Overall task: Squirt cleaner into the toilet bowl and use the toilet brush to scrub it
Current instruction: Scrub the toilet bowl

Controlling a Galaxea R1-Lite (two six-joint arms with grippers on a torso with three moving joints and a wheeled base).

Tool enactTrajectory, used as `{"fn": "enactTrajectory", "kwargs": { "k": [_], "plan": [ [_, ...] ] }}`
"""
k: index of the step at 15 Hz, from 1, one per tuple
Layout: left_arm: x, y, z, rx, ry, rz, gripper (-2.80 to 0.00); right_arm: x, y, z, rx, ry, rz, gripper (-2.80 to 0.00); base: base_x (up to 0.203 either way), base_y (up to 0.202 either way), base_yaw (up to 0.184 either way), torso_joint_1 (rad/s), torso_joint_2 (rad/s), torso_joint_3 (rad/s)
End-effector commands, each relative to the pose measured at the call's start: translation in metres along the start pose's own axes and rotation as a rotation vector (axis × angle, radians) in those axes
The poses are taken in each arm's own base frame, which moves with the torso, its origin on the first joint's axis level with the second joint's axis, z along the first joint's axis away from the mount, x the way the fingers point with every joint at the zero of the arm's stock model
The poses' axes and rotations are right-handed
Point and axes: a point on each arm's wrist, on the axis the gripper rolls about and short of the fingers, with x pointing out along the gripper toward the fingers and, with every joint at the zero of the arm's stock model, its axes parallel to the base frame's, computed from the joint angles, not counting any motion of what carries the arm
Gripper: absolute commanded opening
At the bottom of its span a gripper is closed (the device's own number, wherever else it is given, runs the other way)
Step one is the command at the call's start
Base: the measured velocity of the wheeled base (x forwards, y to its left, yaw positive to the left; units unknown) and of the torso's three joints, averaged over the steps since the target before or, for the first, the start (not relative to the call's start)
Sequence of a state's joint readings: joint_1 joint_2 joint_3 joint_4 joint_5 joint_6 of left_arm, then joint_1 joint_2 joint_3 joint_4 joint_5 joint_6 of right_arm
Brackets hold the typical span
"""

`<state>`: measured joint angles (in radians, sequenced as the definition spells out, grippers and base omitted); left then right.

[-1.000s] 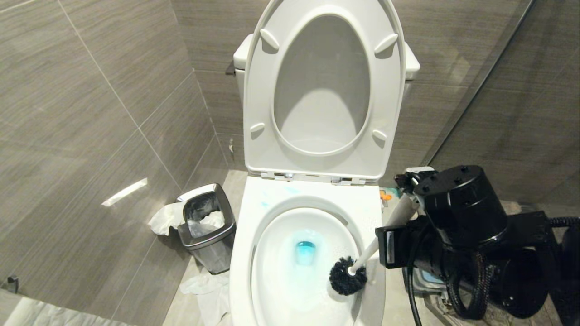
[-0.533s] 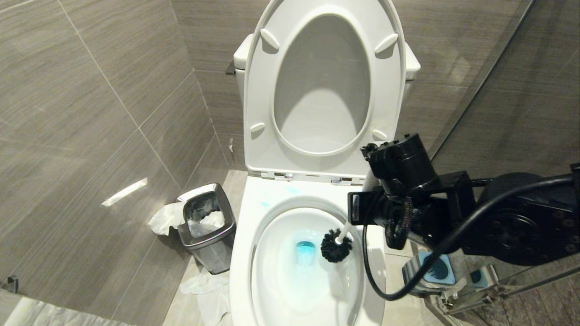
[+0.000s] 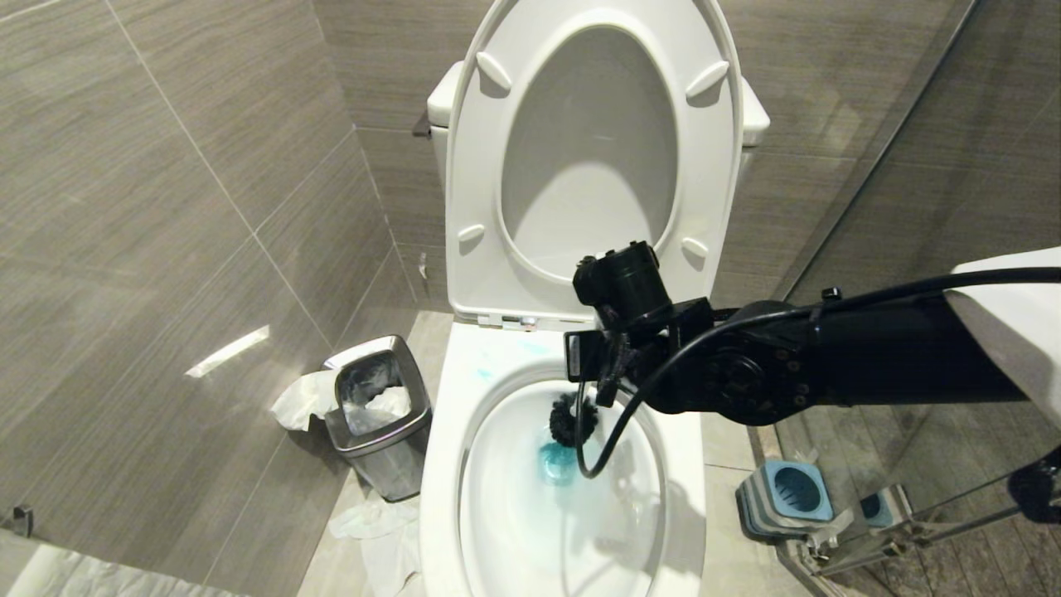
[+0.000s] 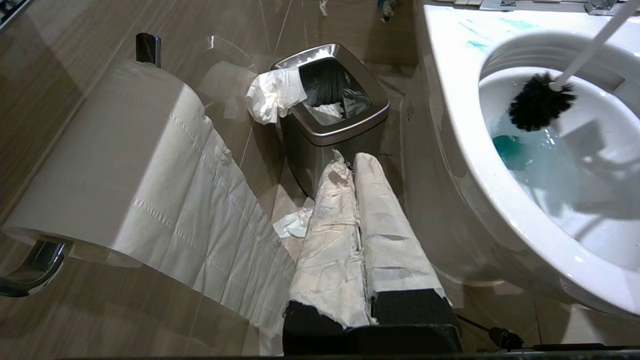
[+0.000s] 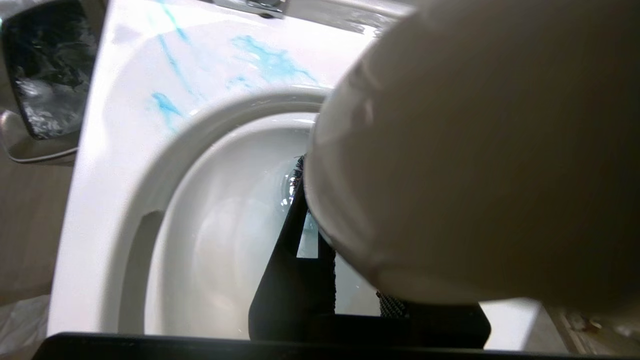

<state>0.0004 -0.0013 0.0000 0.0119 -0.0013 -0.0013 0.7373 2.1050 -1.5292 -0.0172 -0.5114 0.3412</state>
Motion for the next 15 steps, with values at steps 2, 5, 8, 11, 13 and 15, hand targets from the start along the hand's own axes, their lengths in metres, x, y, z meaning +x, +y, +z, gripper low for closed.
{"fn": "enactTrajectory", "kwargs": {
  "k": [2,5,8,11,13,15],
  "plan": [
    [0.0,0.0,0.0,0.0,0.002,0.001,-2.8,0.014,0.032,-0.014,-0.02,0.006,0.047,-2.8,0.0,0.0,0.0,0.0,0.0,0.0],
    [0.0,0.0,0.0,0.0,0.002,-0.001,-2.8,0.005,0.058,-0.02,-0.034,-0.004,0.102,-2.8,0.0,0.0,0.0,0.0,0.0,0.0],
    [0.0,0.0,0.0,0.0,0.002,0.001,-2.8,-0.014,0.078,-0.031,-0.059,0.005,0.157,-2.8,0.0,0.0,0.0,0.0,0.0,0.0],
    [0.0,0.0,0.0,0.0,0.002,-0.001,-2.8,-0.044,0.083,-0.035,-0.078,0.014,0.201,-2.8,0.0,0.0,0.0,0.0,0.0,0.0],
    [0.0,0.0,0.0,0.0,0.002,0.001,-2.8,-0.067,0.074,-0.038,-0.093,0.026,0.217,-2.8,0.0,0.0,0.0,0.0,0.0,0.0],
    [0.0,0.0,0.0,0.0,0.002,0.001,-2.8,-0.091,0.059,-0.045,-0.114,0.048,0.228,-2.8,0.0,0.0,0.0,0.0,0.0,0.0]
  ]
}}
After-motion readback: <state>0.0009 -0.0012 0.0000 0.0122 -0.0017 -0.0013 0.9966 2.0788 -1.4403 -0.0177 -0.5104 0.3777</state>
